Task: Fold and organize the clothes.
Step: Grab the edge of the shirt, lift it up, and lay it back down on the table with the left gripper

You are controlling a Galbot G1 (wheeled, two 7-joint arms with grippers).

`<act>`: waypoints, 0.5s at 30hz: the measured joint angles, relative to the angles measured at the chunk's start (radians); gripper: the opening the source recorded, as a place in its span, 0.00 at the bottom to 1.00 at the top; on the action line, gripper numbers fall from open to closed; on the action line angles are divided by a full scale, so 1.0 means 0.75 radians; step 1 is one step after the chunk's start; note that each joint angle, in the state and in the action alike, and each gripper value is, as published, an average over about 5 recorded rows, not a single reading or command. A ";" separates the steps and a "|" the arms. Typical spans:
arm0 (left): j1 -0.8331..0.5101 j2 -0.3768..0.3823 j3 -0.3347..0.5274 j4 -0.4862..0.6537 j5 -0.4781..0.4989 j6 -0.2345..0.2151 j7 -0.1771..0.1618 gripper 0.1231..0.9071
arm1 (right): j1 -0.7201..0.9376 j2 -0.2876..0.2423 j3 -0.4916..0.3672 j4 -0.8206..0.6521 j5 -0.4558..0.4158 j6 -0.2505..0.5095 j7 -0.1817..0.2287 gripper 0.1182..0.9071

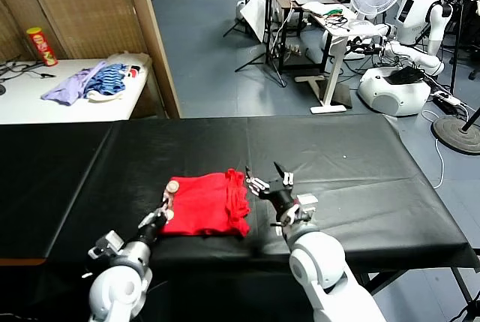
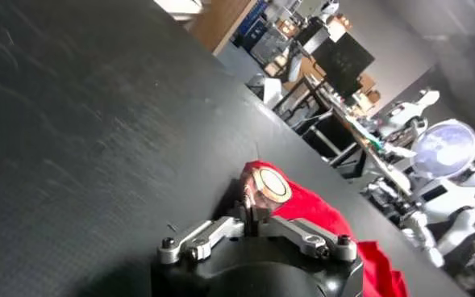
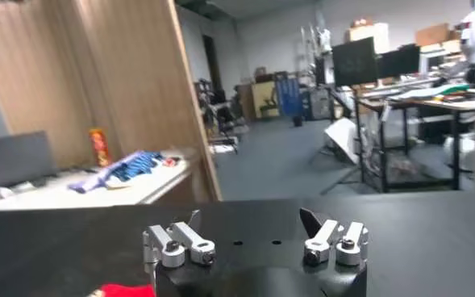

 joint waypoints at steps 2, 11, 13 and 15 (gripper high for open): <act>-0.001 0.005 0.005 -0.012 0.148 -0.009 0.001 0.02 | -0.022 0.000 0.015 0.011 -0.034 -0.036 0.009 0.86; 0.004 0.114 -0.023 -0.031 0.867 -0.042 0.015 0.02 | -0.090 -0.012 0.075 0.041 -0.093 -0.076 0.012 0.86; 0.008 0.164 -0.040 -0.039 0.984 -0.036 0.016 0.02 | -0.097 -0.011 0.083 0.043 -0.091 -0.076 0.012 0.86; 0.005 0.226 -0.062 -0.050 1.096 -0.019 0.016 0.02 | -0.104 -0.007 0.087 0.044 -0.087 -0.077 0.011 0.86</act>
